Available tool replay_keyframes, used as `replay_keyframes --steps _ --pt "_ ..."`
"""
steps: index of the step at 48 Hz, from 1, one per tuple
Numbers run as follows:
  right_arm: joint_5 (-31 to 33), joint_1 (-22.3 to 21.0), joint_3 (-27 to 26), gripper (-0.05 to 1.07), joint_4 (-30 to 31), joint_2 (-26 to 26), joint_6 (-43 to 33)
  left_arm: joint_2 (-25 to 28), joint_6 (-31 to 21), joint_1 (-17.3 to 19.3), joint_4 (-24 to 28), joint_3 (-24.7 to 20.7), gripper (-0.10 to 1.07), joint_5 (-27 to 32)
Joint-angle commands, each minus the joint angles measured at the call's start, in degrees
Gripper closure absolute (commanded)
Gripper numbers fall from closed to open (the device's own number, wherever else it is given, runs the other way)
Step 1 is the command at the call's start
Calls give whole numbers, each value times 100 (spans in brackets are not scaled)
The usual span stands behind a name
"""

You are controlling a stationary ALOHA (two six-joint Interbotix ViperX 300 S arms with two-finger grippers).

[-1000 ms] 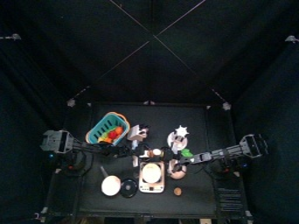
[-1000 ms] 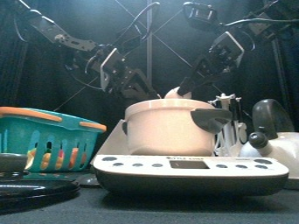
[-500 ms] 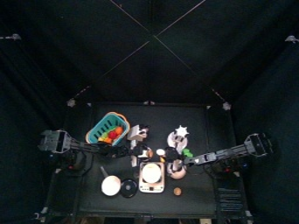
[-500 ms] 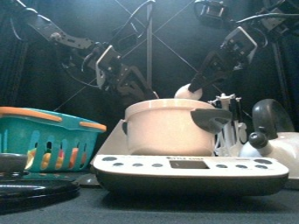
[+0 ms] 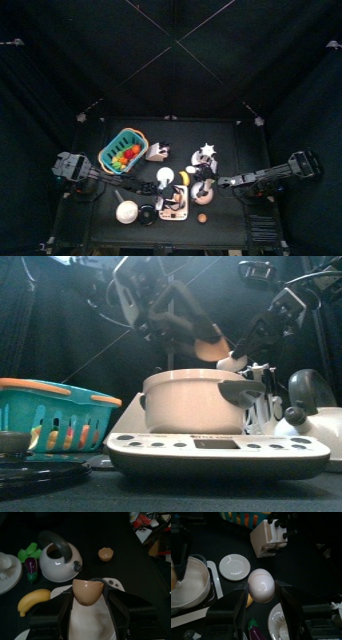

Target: Place egg shell next to other egg shell

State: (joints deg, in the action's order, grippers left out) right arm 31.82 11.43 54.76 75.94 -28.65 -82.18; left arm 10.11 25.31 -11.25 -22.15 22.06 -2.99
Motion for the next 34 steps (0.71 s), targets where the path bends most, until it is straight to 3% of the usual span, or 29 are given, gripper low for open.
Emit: replay_keyframes --steps 1,18,34 --pt "9 9 -26 40 -62 -105 -18 202 0 -62 0 -536 25 35" --pt "9 9 -9 40 -97 -105 -9 1107 18 -123 53 -1661 23 747" --pt "9 9 0 40 -97 -97 -9 1485 9 -79 53 -2101 23 1072"
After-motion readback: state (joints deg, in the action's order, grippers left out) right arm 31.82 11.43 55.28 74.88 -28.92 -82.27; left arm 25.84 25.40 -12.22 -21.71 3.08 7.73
